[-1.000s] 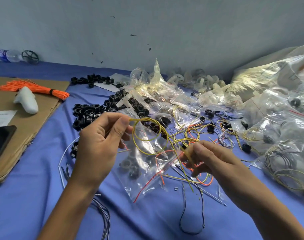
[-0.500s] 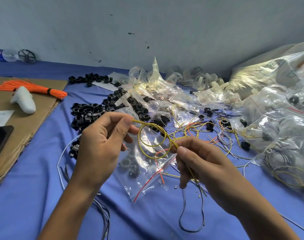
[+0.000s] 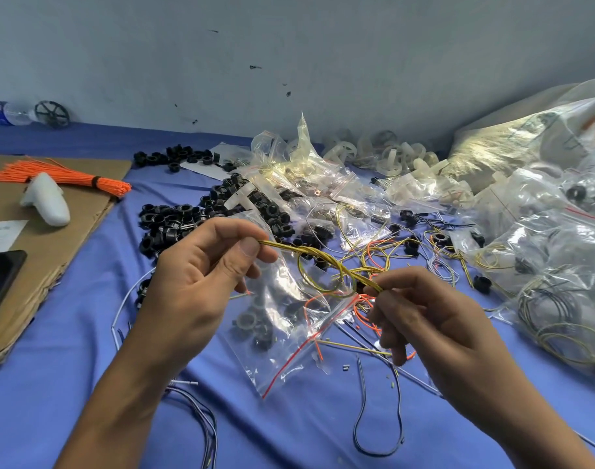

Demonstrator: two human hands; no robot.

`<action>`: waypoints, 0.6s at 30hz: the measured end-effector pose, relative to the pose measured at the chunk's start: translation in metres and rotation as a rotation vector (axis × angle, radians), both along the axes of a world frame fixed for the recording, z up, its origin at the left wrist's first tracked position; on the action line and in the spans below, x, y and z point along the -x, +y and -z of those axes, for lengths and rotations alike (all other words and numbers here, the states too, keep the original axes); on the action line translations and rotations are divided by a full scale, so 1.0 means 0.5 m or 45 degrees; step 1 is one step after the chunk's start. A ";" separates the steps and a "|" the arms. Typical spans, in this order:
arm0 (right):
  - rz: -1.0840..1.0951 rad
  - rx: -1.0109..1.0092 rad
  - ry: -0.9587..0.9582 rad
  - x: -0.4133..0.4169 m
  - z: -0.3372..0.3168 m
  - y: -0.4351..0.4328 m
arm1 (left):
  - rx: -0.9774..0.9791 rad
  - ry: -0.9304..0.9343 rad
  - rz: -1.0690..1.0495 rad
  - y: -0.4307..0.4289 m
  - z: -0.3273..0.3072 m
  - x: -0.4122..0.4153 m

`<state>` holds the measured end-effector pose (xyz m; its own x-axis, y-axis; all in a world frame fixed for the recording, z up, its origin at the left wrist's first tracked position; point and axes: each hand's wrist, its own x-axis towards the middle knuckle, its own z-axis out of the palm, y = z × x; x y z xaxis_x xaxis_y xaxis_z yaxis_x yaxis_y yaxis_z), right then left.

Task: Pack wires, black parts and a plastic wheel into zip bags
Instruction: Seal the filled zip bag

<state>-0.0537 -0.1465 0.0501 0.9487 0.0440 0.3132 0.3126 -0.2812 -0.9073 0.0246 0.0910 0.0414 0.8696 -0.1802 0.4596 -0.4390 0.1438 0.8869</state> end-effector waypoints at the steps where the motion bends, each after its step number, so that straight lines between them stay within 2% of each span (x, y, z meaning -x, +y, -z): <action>1: 0.025 0.025 -0.031 0.002 0.001 -0.002 | 0.001 -0.009 0.009 0.001 -0.002 0.001; 7: 0.095 0.212 -0.167 0.010 0.002 -0.010 | 0.109 -0.042 0.017 0.008 -0.015 0.005; 12: 0.047 0.246 -0.171 0.020 0.000 -0.004 | 0.160 -0.070 0.045 0.015 -0.023 0.013; 16: 0.061 0.270 -0.105 0.012 -0.011 0.008 | 0.132 -0.112 0.014 0.017 -0.027 0.018; 18: -0.005 0.317 0.021 -0.007 -0.016 0.008 | 0.104 -0.133 0.007 0.016 -0.027 0.020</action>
<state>-0.0500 -0.1424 0.0583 0.9532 0.1214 0.2769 0.3000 -0.4956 -0.8151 0.0146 0.0989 0.0550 0.8155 -0.1432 0.5607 -0.5270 0.2165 0.8218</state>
